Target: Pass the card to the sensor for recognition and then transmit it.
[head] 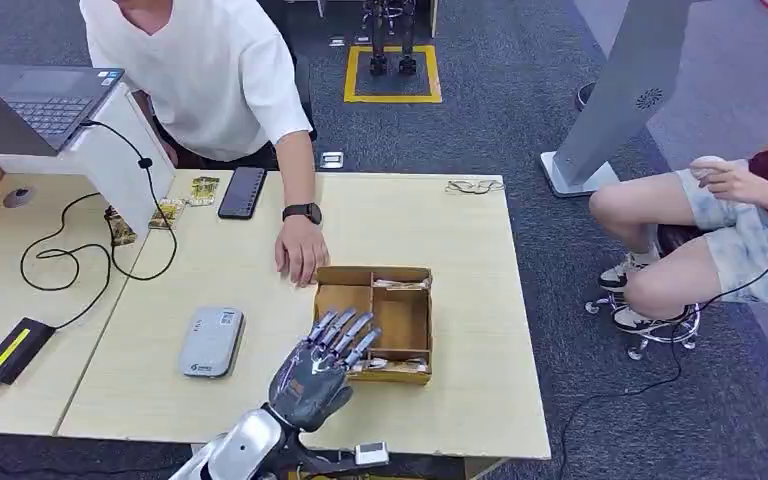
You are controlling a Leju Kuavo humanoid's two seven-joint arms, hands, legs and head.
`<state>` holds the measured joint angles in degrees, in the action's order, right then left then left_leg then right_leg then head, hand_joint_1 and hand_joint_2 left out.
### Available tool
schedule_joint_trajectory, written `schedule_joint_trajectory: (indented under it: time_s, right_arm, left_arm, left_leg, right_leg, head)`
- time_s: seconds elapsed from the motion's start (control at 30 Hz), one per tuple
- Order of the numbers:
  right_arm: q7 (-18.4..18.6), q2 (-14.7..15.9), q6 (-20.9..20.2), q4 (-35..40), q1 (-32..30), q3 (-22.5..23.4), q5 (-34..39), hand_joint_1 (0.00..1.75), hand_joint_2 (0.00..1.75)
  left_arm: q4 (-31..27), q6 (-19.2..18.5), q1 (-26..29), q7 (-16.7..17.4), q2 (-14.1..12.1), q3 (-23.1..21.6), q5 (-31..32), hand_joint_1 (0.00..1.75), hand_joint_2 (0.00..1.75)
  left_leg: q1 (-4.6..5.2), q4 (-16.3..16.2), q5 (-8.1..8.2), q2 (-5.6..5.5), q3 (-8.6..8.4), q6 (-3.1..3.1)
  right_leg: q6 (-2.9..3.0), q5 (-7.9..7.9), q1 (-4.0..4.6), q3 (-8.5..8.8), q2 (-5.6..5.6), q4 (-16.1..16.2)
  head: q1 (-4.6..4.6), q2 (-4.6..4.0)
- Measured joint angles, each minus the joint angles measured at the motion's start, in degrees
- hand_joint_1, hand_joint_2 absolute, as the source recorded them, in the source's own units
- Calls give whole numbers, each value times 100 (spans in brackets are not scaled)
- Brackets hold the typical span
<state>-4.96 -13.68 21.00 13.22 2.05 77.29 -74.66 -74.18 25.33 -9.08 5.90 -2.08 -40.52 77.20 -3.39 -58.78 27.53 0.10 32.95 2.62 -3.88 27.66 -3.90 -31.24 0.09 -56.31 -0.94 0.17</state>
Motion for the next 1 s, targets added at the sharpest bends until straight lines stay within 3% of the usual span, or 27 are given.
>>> schedule_joint_trajectory:
  time_s: [0.17, 0.43, 0.8, 0.83, 0.87, 0.9, 0.93, 1.0]
  right_arm:
    - [9, -2, 0, 2, -1, 9, 0, 0, 175]
    - [42, -13, 2, 7, -1, 24, 0, 0, 175]
    - [52, -39, 18, 24, 0, 96, 0, 0, 175]
    - [55, -42, 20, 28, 0, 98, 0, 0, 175]
    - [55, -46, 20, 31, 0, 105, 0, 0, 175]
    - [55, -46, 20, 31, 0, 107, 0, 0, 175]
    - [55, -46, 20, 33, 0, 109, 0, 0, 175]
    - [55, -48, 20, 37, 0, 111, 0, 0, 175]
  left_arm:
    - [-2, 35, 10, 18, 42, 61, 0, 0, 175]
    - [16, -63, 11, 405, 85, 179, 260, 0, 175]
    - [44, -72, 14, 525, 164, 330, 369, 0, 175]
    - [44, -72, 14, 525, 168, 334, 369, 23, 175]
    - [44, -70, 14, 525, 168, 337, 372, 23, 175]
    - [44, -68, 16, 522, 171, 339, 371, 66, 175]
    - [44, -63, 19, 522, 173, 345, 369, 175, 175]
    - [44, -55, 27, 507, 177, 361, 363, 175, 175]
  left_leg:
    - [0, 0, 0, 0, 1, 0]
    - [0, 0, 0, 0, 1, 0]
    - [0, 0, 0, -1, 1, 0]
    - [0, 0, 0, 0, 1, 0]
    - [0, 0, 0, -1, 1, 0]
    - [0, 0, 0, -1, 1, 0]
    - [0, 0, 0, -1, 1, 0]
    - [0, 0, 0, -1, 1, 0]
  right_leg:
    - [0, 0, 0, 0, 0, 0]
    - [0, 0, 0, 0, 0, 0]
    - [0, 0, 0, 0, -1, 0]
    - [0, 0, 0, 0, 0, 0]
    - [0, 0, 0, 0, 0, 0]
    - [0, 0, 0, 0, -1, 0]
    - [0, 0, 0, 0, 0, 0]
    - [0, 0, 0, 0, 0, 0]
  head:
    - [0, 0]
    - [0, 0]
    - [2, 0]
    - [0, 0]
    - [0, 0]
    - [2, 0]
    - [0, 0]
    - [2, 0]
